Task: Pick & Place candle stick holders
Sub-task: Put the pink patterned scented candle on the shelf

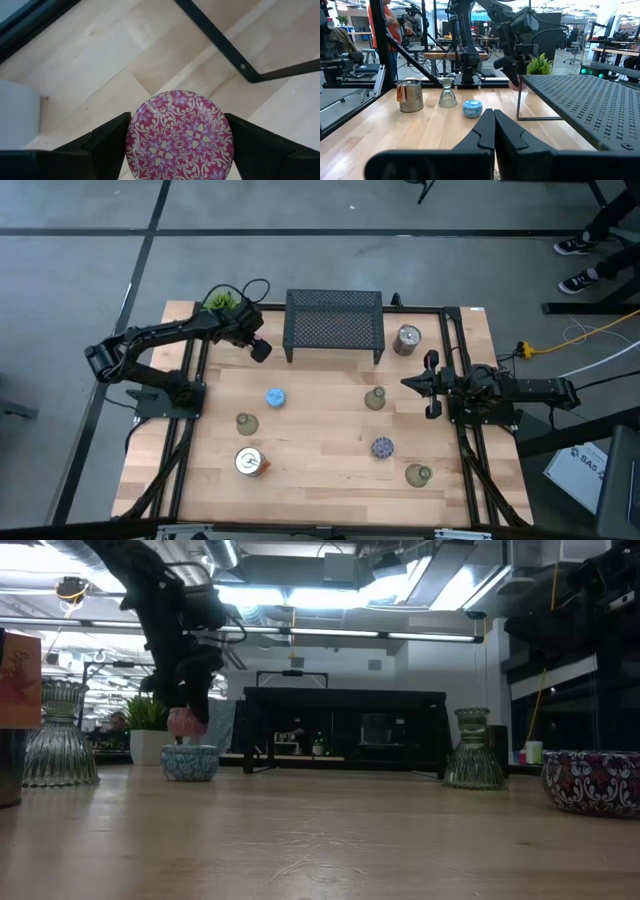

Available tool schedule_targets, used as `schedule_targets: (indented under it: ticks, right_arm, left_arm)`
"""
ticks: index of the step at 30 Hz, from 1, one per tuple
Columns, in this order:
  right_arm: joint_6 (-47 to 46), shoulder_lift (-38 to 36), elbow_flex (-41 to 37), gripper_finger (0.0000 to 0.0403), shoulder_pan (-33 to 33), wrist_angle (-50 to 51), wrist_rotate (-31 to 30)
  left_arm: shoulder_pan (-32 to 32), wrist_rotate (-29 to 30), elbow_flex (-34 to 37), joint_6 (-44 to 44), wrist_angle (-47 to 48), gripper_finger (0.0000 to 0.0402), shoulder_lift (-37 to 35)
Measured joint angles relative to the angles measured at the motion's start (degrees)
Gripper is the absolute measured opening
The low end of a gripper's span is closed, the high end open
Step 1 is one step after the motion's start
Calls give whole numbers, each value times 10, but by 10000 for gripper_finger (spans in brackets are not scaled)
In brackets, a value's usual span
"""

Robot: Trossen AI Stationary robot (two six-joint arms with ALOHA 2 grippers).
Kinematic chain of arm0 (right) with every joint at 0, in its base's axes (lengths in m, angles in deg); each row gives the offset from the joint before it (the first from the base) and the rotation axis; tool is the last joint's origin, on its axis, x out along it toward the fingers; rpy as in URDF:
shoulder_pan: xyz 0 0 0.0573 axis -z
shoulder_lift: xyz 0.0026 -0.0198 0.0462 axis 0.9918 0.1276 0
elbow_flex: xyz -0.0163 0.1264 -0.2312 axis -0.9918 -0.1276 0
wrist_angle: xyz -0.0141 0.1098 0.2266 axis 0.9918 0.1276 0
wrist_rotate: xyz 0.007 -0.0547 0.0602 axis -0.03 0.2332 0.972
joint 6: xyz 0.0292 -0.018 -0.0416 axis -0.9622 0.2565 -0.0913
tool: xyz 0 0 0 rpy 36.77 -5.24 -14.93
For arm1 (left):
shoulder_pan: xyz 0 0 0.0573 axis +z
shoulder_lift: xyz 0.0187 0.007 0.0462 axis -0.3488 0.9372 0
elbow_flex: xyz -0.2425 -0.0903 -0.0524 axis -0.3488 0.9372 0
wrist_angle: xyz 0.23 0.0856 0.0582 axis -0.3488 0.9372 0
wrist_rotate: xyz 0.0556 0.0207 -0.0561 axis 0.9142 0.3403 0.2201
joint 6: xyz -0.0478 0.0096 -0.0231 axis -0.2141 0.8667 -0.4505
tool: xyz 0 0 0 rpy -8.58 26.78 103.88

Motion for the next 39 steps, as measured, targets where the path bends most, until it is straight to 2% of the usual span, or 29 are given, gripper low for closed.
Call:
schedule_targets:
  ticks: [8, 18, 25, 39]
  right_arm:
    - [0, 0, 0, 0, 0, 0, 0]
    - [0, 0, 0, 0, 0, 0, 0]
    - [0, 0, 0, 0, 0, 0, 0]
    - [0, 0, 0, 0, 0, 0, 0]
  left_arm:
    - [0, 12, -59, 0, 43, 294, 0]
    - [0, 18, -167, 25, 88, 294, 0]
    - [0, 45, -232, 67, 86, 294, 6]
    - [5, 45, -324, 121, 83, 294, 66]
